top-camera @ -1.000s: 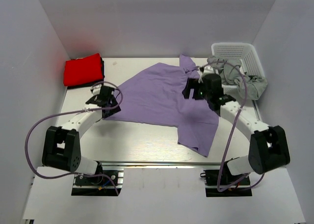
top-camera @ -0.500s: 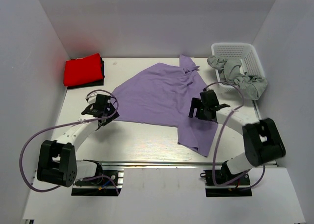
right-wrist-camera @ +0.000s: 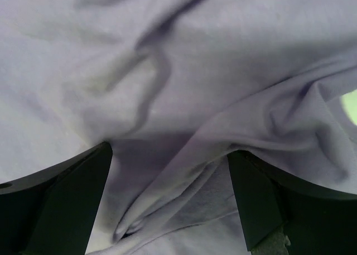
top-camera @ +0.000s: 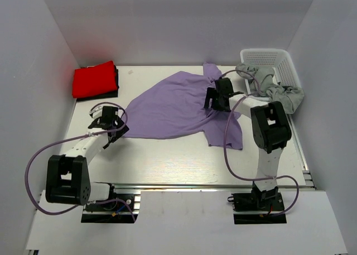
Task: Fold and stack the t-shirts
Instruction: Flatten out the tshirt
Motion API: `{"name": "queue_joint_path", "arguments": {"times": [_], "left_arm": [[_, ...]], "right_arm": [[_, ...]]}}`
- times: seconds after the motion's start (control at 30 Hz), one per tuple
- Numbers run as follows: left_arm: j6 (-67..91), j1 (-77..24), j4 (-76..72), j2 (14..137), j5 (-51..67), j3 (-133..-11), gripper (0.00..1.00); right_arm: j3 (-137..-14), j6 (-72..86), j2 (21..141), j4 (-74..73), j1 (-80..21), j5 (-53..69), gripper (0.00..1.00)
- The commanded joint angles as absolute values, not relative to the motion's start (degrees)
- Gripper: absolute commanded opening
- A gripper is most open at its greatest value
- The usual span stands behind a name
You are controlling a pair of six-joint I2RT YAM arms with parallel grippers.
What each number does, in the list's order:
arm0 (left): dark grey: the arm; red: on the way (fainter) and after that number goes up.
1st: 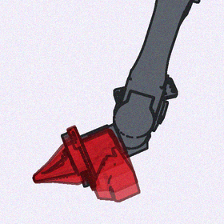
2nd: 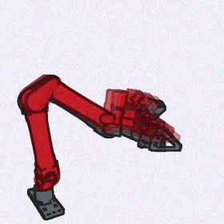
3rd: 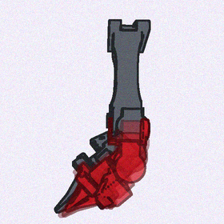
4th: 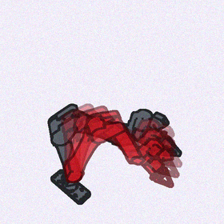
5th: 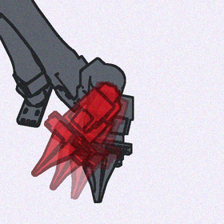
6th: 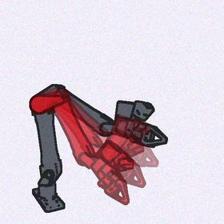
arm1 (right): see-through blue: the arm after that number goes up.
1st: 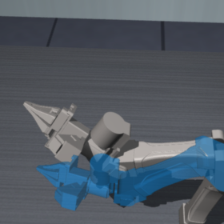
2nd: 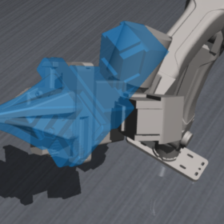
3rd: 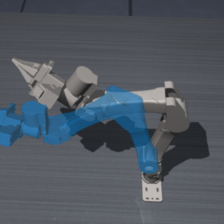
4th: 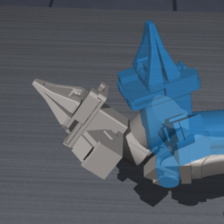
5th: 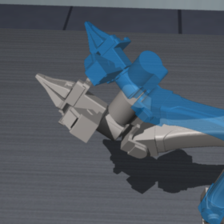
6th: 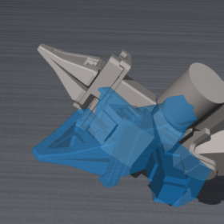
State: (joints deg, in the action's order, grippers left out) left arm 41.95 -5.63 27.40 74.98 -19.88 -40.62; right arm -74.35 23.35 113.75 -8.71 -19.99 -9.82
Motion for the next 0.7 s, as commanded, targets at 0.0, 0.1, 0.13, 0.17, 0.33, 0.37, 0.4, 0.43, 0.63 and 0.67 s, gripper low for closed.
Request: {"name": "queue_joint_path", "arguments": {"times": [0.0, 0.1, 0.13, 0.17, 0.33, 0.37, 0.4, 0.43, 0.63, 0.67], "left_arm": [[41.58, -3.87, 25.93, 76.46, -17.41, -41.92, 0.99], [39.91, -3.34, 22.69, 76.99, -13.82, -40.35, 0.95], [39.9, -3.34, 21.81, 76.99, -12.93, -39.73, 0.92], [39.9, -3.34, 21.8, 76.99, -12.22, -39.2, 0.9], [38.85, -3.34, 17.23, 79.53, -10.28, -37.0, 0.74], [38.85, -3.34, 16.27, 80.24, -10.28, -37.0, 0.71], [38.85, -3.34, 16.26, 81.11, -10.28, -37.0, 0.68], [38.85, -3.34, 15.74, 81.99, -10.28, -37.0, 0.65], [39.37, -3.34, 13.1, 89.19, -8.35, -38.32, 0.55], [39.37, -3.34, 13.62, 90.08, -8.35, -38.84, 0.49]], "right_arm": [[-78.04, 20.49, 114.88, -10.2, -19.51, -7.3, 0.9], [-74.81, 18.55, 110.58, -8.53, -19.6, -6.16, 0.9], [-73.92, 18.2, 106.3, -8.09, -19.6, -5.72, 0.9], [-72.87, 18.11, 104.78, -7.82, -19.77, -5.63, 0.9], [-62.41, 18.72, 91.26, -7.21, -19.69, -5.27, 0.9], [-60.31, 19.07, 88.1, -7.29, -19.69, -5.19, 0.9], [-58.03, 19.77, 86.67, -7.21, -19.77, -4.66, 0.9], [-55.75, 20.38, 83.79, -7.12, -19.86, -4.14, 0.9], [-46.6, 21.18, 71.65, -8.78, -19.77, -0.79, 0.9], [-45.89, 21.18, 69.98, -9.49, -19.6, -0.79, 0.9]]}}
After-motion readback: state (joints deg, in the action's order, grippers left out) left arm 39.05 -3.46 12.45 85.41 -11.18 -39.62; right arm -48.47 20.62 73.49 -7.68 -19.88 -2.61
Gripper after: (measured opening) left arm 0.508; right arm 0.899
